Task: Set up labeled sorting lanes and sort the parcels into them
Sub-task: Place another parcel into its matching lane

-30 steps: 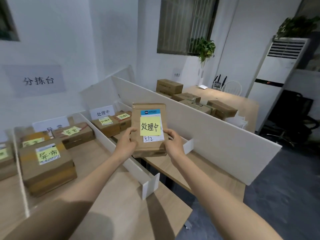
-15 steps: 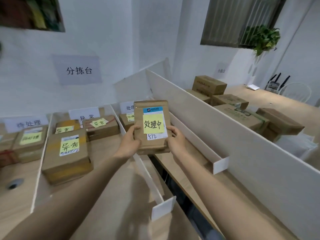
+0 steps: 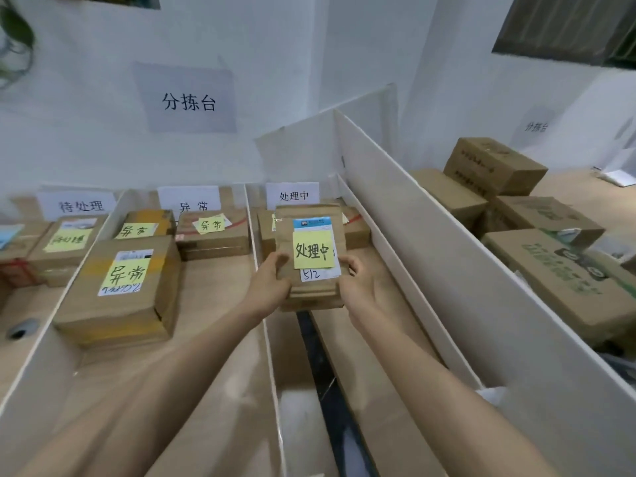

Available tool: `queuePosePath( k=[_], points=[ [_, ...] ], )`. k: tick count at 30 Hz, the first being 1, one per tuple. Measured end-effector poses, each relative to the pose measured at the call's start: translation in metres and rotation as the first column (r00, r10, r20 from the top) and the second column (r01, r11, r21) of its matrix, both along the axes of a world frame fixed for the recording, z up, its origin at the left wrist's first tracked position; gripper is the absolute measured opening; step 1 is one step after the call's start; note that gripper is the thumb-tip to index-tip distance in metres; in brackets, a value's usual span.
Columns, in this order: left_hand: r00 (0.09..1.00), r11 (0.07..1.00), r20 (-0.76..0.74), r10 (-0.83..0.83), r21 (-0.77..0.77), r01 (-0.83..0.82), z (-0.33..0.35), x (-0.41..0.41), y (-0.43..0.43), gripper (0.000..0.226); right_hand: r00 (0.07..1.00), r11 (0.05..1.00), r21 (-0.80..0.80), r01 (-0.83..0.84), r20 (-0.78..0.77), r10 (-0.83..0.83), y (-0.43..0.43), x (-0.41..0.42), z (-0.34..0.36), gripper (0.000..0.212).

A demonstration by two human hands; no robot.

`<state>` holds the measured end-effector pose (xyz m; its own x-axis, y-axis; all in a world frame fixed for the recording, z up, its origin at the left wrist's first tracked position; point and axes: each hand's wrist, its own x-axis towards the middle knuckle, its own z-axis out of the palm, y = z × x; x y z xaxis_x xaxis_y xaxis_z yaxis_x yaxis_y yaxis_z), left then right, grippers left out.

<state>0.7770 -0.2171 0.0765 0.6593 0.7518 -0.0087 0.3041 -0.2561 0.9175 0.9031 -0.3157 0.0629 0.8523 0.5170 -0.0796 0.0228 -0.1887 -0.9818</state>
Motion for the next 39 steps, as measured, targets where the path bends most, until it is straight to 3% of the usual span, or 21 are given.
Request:
queuePosePath(
  k=[11, 15, 18, 39],
  points=[
    [0.976, 0.978, -0.175, 0.129, -0.143, -0.155, -0.062, 0.047, 0.028, 0.056, 0.985, 0.991, -0.113, -0.076, -0.163, 0.056, 0.048, 0.046, -0.068, 0.018],
    [0.975, 0.971, -0.179, 0.129, -0.175, -0.16, -0.076, 0.059, 0.029, 0.037, 0.977, 0.98, -0.17, -0.103, -0.202, 0.068, 0.059, 0.054, -0.088, 0.021],
    [0.965, 0.963, -0.224, 0.134, -0.2, -0.18, -0.087, 0.069, 0.035, 0.041, 0.972, 0.971, -0.198, -0.131, -0.218, 0.086, 0.065, 0.061, -0.101, 0.023],
    [0.934, 0.962, -0.292, 0.207, -0.115, -0.249, -0.111, 0.096, 0.08, 0.047, 0.943, 0.942, -0.217, -0.255, -0.272, 0.192, 0.109, 0.084, -0.103, 0.036]
  ],
)
